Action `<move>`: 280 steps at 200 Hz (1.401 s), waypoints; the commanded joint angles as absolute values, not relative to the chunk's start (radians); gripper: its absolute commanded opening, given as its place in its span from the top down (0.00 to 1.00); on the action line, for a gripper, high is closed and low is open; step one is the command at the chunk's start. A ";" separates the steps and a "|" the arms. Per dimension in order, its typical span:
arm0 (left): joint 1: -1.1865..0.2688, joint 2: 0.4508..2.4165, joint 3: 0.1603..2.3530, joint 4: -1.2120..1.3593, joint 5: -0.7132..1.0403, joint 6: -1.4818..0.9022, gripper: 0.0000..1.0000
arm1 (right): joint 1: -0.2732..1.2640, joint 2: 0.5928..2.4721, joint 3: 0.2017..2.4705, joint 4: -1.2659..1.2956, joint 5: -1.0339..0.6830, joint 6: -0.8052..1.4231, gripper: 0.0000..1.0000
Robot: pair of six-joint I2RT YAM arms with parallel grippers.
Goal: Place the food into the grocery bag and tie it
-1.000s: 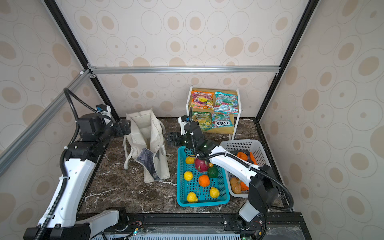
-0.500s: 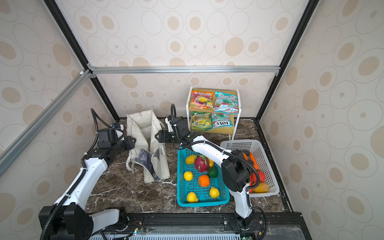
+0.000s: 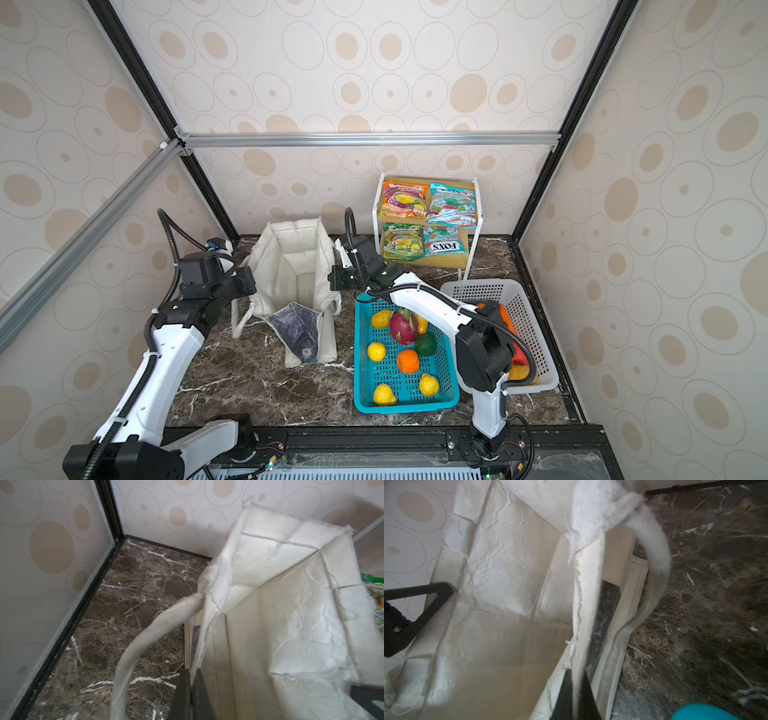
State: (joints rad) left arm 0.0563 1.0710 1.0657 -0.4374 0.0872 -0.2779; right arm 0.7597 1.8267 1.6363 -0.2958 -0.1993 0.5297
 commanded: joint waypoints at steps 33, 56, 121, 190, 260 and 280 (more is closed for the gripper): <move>0.110 0.974 1.024 -0.416 0.121 -0.223 1.00 | 0.749 1.667 1.537 -0.466 -0.133 0.414 1.00; 0.111 0.957 1.002 -0.418 0.166 -0.204 1.00 | 0.750 1.670 1.535 -0.506 -0.150 0.421 1.00; 0.111 0.940 0.878 -0.295 0.324 -0.202 1.00 | 0.751 1.700 1.539 -0.498 -0.204 0.458 0.93; 0.111 0.856 0.736 -0.158 0.315 -0.220 1.00 | 0.752 1.517 1.483 -0.552 0.058 0.439 0.02; 0.111 0.818 0.654 -0.115 0.321 -0.264 1.00 | 0.730 1.180 1.211 -0.633 0.250 0.301 0.00; 0.112 0.797 0.646 -0.107 0.320 -0.257 1.00 | 0.711 1.106 1.090 -0.598 0.296 0.347 0.00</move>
